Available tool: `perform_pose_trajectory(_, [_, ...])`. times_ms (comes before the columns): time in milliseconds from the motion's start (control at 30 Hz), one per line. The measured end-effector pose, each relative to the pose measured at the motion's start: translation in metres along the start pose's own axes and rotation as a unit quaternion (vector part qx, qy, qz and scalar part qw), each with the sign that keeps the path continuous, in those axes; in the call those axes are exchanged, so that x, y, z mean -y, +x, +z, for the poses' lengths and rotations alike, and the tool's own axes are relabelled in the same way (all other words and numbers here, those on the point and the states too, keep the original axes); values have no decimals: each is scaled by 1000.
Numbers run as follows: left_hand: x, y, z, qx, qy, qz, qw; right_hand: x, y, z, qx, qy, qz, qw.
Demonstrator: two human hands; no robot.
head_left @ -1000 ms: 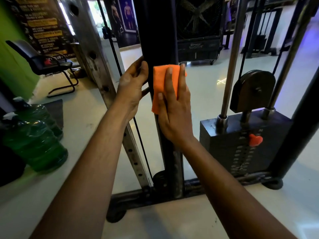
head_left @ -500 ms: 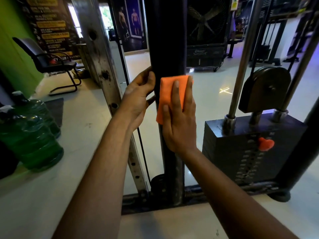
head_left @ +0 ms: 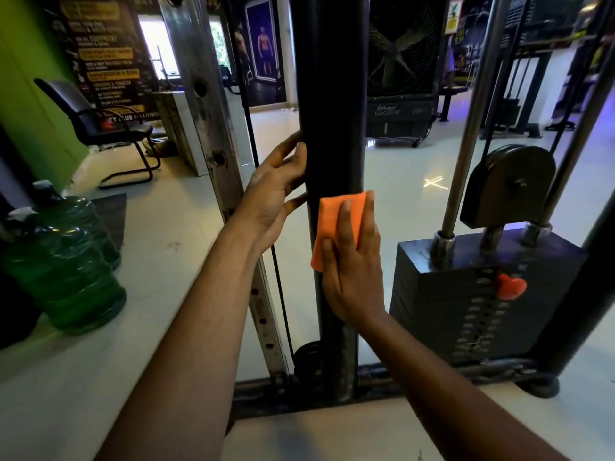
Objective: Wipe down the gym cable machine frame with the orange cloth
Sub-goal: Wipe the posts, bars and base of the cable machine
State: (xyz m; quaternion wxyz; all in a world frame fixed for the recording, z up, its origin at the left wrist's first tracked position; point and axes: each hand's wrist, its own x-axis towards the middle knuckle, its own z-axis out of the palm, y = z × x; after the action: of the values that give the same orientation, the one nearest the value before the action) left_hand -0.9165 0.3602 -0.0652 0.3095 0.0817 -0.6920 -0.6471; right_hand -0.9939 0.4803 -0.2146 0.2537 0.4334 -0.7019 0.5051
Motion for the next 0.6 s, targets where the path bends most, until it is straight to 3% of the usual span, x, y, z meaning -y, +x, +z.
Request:
perform_pose_trajectory(167, [2, 5, 1, 10, 17, 10, 1000, 27, 56, -16, -37, 19, -4, 999])
perform_pose_trajectory(400, [0, 4, 2, 9, 0, 18, 1000, -5, -18, 2, 24, -10, 29, 999])
perform_pose_trajectory(600, [4, 0, 1, 27, 18, 19, 999, 30, 50, -13, -65, 10, 16, 998])
